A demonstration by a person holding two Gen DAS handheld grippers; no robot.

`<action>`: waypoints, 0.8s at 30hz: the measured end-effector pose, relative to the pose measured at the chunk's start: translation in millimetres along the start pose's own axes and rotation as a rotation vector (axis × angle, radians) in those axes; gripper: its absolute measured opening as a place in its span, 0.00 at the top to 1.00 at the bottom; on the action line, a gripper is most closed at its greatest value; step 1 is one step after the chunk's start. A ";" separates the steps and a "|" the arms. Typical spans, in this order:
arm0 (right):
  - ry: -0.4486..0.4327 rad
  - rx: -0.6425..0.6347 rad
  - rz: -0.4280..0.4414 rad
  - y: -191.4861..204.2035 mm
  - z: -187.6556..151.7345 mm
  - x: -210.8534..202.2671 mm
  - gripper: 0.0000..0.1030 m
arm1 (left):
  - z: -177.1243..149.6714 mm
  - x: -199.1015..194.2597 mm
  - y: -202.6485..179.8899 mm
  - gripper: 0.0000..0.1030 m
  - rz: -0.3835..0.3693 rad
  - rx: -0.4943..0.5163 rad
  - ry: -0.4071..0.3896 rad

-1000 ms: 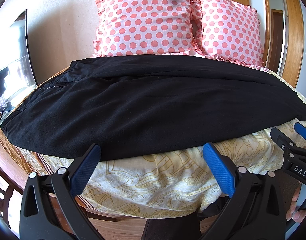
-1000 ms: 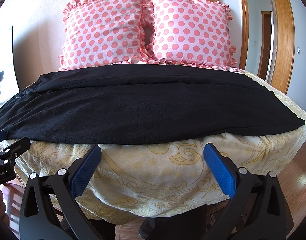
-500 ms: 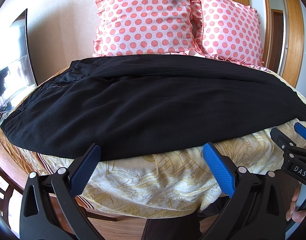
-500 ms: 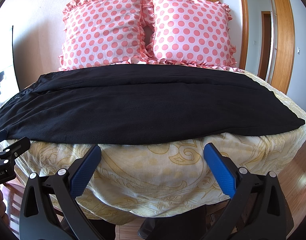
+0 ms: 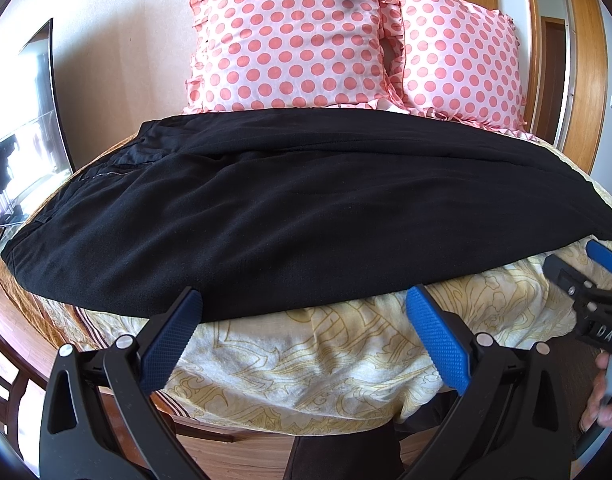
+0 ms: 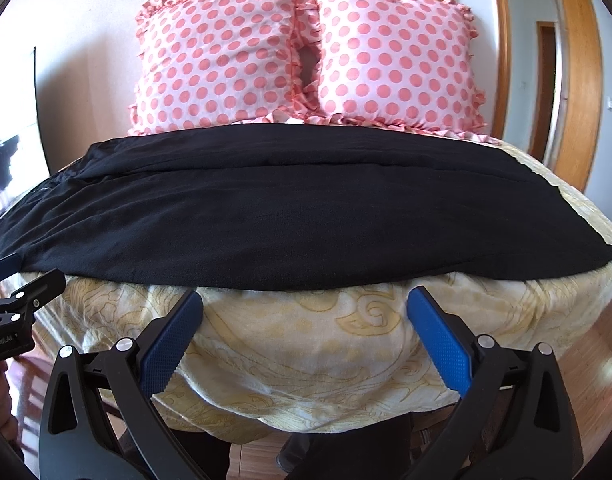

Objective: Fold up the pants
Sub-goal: 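Lower the right gripper onto the black pants and close on the fabric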

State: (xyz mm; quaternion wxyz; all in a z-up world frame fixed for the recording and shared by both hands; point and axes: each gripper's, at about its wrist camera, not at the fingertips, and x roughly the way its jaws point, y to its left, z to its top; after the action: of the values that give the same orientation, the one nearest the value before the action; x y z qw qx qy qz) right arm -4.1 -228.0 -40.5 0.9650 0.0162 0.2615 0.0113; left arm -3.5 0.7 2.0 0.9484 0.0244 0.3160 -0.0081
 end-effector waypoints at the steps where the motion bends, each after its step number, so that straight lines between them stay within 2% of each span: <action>1: -0.002 0.002 -0.010 -5.7 3.1 -1.8 0.01 | 2.6 -1.0 -2.1 0.02 0.003 0.006 0.002; 4: -0.034 0.006 -0.042 -28.4 20.3 -13.2 0.01 | 9.6 -6.5 -2.9 0.02 0.025 0.041 -0.010; 7: -0.083 -0.010 -0.107 -52.9 53.9 -23.3 0.01 | 27.0 -14.5 1.8 0.02 -0.002 0.042 -0.034; 9: -0.105 -0.014 -0.137 -69.5 81.5 -19.0 0.01 | 42.9 -14.6 6.0 0.02 -0.028 0.031 -0.038; 11: -0.117 -0.005 -0.162 -88.5 114.2 -3.1 0.01 | 64.6 -6.9 10.3 0.02 -0.008 0.028 -0.046; 14: -0.046 0.020 -0.230 -120.8 162.0 46.6 0.01 | 92.5 9.6 16.2 0.02 0.024 0.014 -0.048; 17: 0.045 0.059 -0.308 -155.4 199.0 99.7 0.01 | 122.1 32.3 24.1 0.02 0.116 -0.012 -0.061; 19: 0.132 0.102 -0.397 -183.6 222.2 148.5 0.01 | 132.6 43.1 29.5 0.02 0.158 -0.030 -0.073; 21: 0.207 0.147 -0.481 -207.4 233.5 185.8 0.01 | 139.8 53.0 33.7 0.02 0.195 -0.041 -0.085; 24: 0.286 0.232 -0.555 -240.8 239.5 233.1 0.01 | 142.1 66.4 34.3 0.02 0.236 -0.028 -0.115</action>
State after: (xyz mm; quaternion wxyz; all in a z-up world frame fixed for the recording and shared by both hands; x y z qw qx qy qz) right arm 321.3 -467.6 39.6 0.8765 0.0524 0.3882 -0.2798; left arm 135.7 27.7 77.1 0.9596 0.0476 0.2560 0.1067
